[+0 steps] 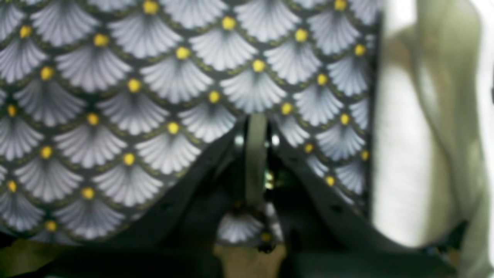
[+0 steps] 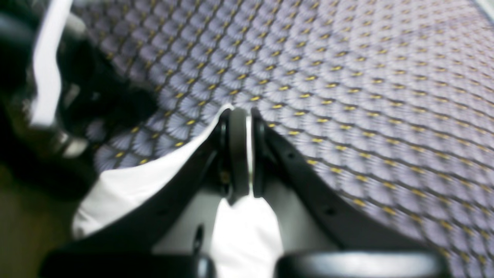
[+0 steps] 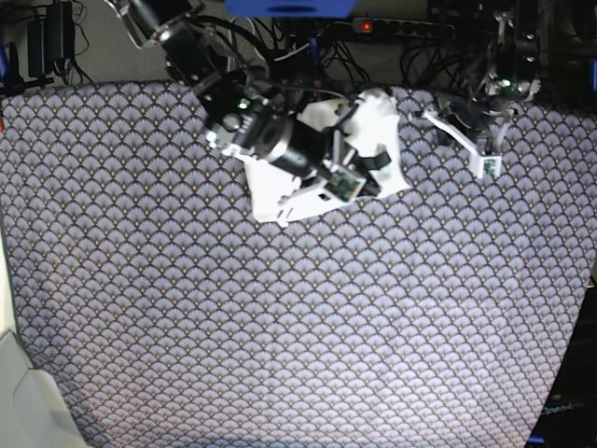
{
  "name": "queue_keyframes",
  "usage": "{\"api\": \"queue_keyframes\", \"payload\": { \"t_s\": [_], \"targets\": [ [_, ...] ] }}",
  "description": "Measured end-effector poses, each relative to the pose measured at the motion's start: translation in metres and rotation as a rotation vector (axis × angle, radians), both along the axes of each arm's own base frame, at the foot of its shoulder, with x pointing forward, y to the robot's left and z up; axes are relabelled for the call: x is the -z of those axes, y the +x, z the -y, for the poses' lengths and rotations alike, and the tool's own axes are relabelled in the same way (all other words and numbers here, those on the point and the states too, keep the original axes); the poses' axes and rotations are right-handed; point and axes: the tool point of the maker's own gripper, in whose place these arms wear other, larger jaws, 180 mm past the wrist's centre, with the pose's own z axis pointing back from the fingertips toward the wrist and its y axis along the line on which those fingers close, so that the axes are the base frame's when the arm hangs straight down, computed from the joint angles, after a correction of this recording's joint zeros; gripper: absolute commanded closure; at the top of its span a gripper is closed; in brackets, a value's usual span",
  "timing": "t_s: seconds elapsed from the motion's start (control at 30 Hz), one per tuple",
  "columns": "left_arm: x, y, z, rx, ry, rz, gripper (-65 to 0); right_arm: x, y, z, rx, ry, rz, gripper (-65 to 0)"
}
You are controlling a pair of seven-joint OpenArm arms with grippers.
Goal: Fold the T-shirt properly
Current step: 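Grasp the bundle edges with both grippers and lift it, then rotate the folded bundle with the left gripper and set it down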
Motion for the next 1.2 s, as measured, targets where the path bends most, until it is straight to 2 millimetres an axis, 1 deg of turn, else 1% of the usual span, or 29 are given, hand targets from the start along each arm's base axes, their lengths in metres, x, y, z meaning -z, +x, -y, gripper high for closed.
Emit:
{"api": "queue_keyframes", "payload": {
  "t_s": [0.07, 0.13, 0.2, 0.23, 0.3, 0.37, 0.43, 0.5, 0.6, 0.73, 0.8, 0.9, 1.03, 1.13, 1.17, 1.2],
  "targets": [
    [0.000, -0.001, 0.013, 0.032, -0.015, -0.002, -0.5, -0.002, 0.009, 0.018, 0.067, 0.006, 0.000, 0.0],
    [0.000, -0.002, 0.023, 0.060, -0.027, -0.004, -0.5, 0.007, 0.014, 0.039, 0.128, -0.009, -0.019, 0.0],
    [0.002, -0.002, 0.030, 0.075, -0.036, -0.006, -0.5, 0.021, 0.009, 0.058, 0.152, -0.048, -0.046, 0.0],
    [0.001, 0.003, 0.034, 0.074, -0.046, 0.000, -0.5, 0.028, 0.006, 0.066, 0.171, -0.070, -0.061, 0.0],
    [0.002, 0.011, 0.045, 0.069, -0.076, 0.005, -0.5, 0.035, 0.000, 0.075, 0.185, -0.081, -0.083, 0.0],
    [0.005, 0.015, 0.049, 0.063, -0.097, 0.007, -0.5, 0.036, -0.004, 0.084, 0.199, -0.085, -0.087, 0.0],
    [0.007, 0.021, 0.052, 0.061, -0.117, 0.008, -0.5, 0.033, -0.005, 0.098, 0.215, -0.104, -0.074, 0.0],
    [0.007, 0.031, 0.056, 0.046, -0.134, 0.018, -0.5, 0.028, -0.006, 0.113, 0.248, -0.117, -0.056, 0.0],
    [0.007, 0.045, 0.062, 0.034, -0.156, 0.028, -0.5, 0.019, -0.007, 0.131, 0.283, -0.123, -0.034, 0.0],
    [0.007, 0.068, 0.070, 0.023, -0.181, 0.039, -0.5, 0.016, 0.004, 0.172, 0.384, -0.161, -0.015, 0.0],
    [0.006, 0.080, 0.075, 0.014, -0.190, 0.047, -0.5, 0.021, 0.002, 0.192, 0.434, -0.185, -0.028, 0.0],
    [0.003, 0.100, 0.089, 0.018, -0.206, 0.056, -0.5, 0.030, -0.007, 0.206, 0.462, -0.213, -0.061, 0.0],
    [-0.004, 0.119, 0.126, 0.103, -0.216, 0.057, -0.5, 0.038, -0.017, 0.215, 0.456, -0.244, -0.083, 0.0],
    [-0.012, 0.126, 0.156, 0.145, -0.261, 0.043, -0.5, 0.047, -0.021, 0.214, 0.457, -0.240, -0.112, 0.0],
    [-0.016, 0.129, 0.161, 0.148, -0.276, 0.050, -0.5, 0.051, -0.022, 0.215, 0.458, -0.241, -0.120, 0.0],
    [-0.020, 0.134, 0.161, 0.152, -0.275, 0.060, -0.5, 0.054, -0.023, 0.216, 0.458, -0.247, -0.130, 0.0]
  ]
}}
